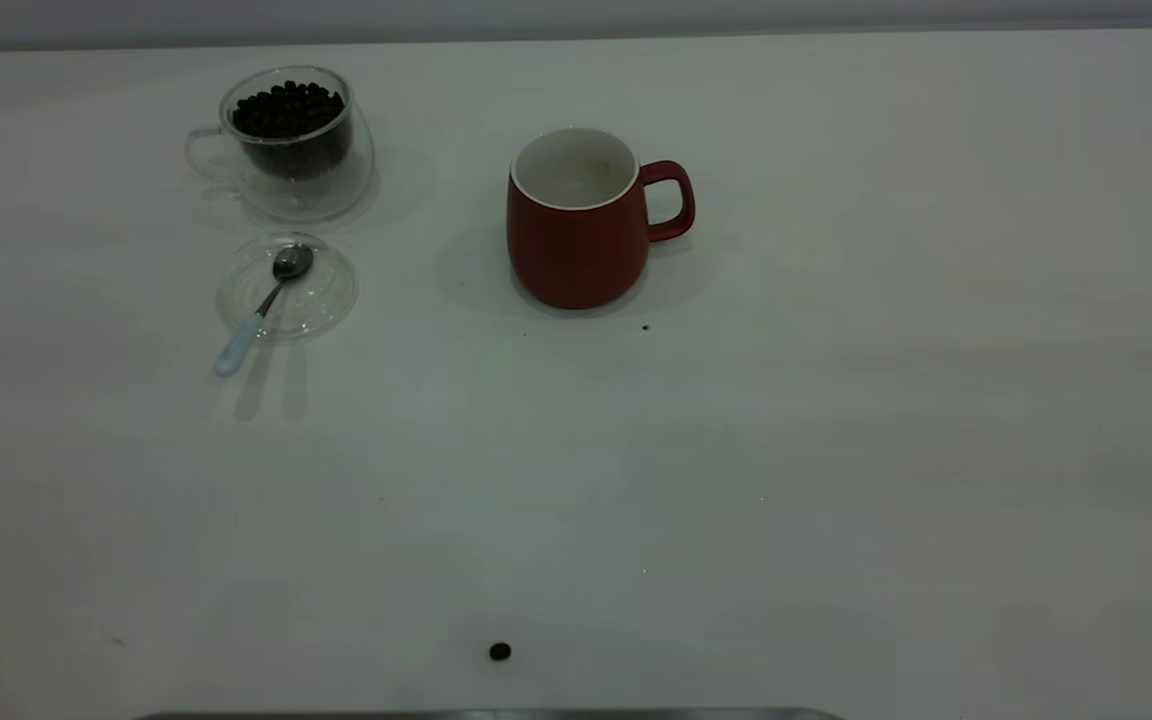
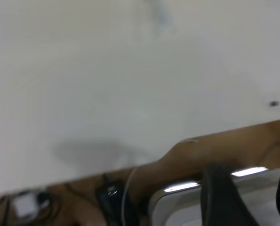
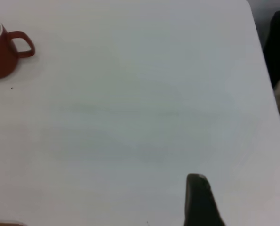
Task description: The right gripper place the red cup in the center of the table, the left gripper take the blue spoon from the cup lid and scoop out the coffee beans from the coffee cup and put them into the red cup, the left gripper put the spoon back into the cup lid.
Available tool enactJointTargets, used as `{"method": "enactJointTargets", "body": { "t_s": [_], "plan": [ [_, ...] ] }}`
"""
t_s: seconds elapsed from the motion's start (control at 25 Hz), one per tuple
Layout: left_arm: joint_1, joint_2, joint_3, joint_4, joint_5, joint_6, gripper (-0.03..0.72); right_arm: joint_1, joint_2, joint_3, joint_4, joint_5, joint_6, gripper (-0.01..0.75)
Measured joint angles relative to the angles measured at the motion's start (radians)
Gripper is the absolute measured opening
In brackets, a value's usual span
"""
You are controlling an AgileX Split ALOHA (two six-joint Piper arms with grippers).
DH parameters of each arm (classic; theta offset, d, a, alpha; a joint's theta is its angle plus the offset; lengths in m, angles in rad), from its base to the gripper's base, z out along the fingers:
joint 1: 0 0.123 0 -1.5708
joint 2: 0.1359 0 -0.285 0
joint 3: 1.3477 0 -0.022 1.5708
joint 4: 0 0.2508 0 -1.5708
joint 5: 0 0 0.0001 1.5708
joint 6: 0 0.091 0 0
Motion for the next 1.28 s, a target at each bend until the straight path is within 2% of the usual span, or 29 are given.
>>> {"method": "enactJointTargets", "body": {
  "t_s": [0.12,0.28,0.4,0.6,0.84,1.04,1.28],
  "plan": [
    [-0.006,-0.103,0.060,0.087,0.006,-0.115,0.354,0.027,0.000,0.000,0.000,0.000,0.000,0.478],
    [-0.039,-0.184,0.077,0.111,0.049,-0.203,0.354,0.038,0.000,0.000,0.000,0.000,0.000,0.478],
    [-0.042,-0.254,0.088,0.130,0.085,-0.223,0.354,0.038,0.000,0.000,0.000,0.000,0.000,0.478],
    [-0.045,-0.378,0.106,0.189,0.086,-0.259,0.354,0.056,0.000,0.000,0.000,0.000,0.000,0.478],
    [-0.078,-0.481,0.106,0.191,0.086,-0.276,0.354,0.056,0.000,0.000,0.000,0.000,0.000,0.478],
    [-0.170,-0.635,0.106,0.191,0.090,-0.276,0.354,0.056,0.000,0.000,0.000,0.000,0.000,0.478],
    [-0.273,-0.654,0.106,0.191,0.096,-0.279,0.354,0.056,0.000,0.000,0.000,0.000,0.000,0.478]
  ]
}}
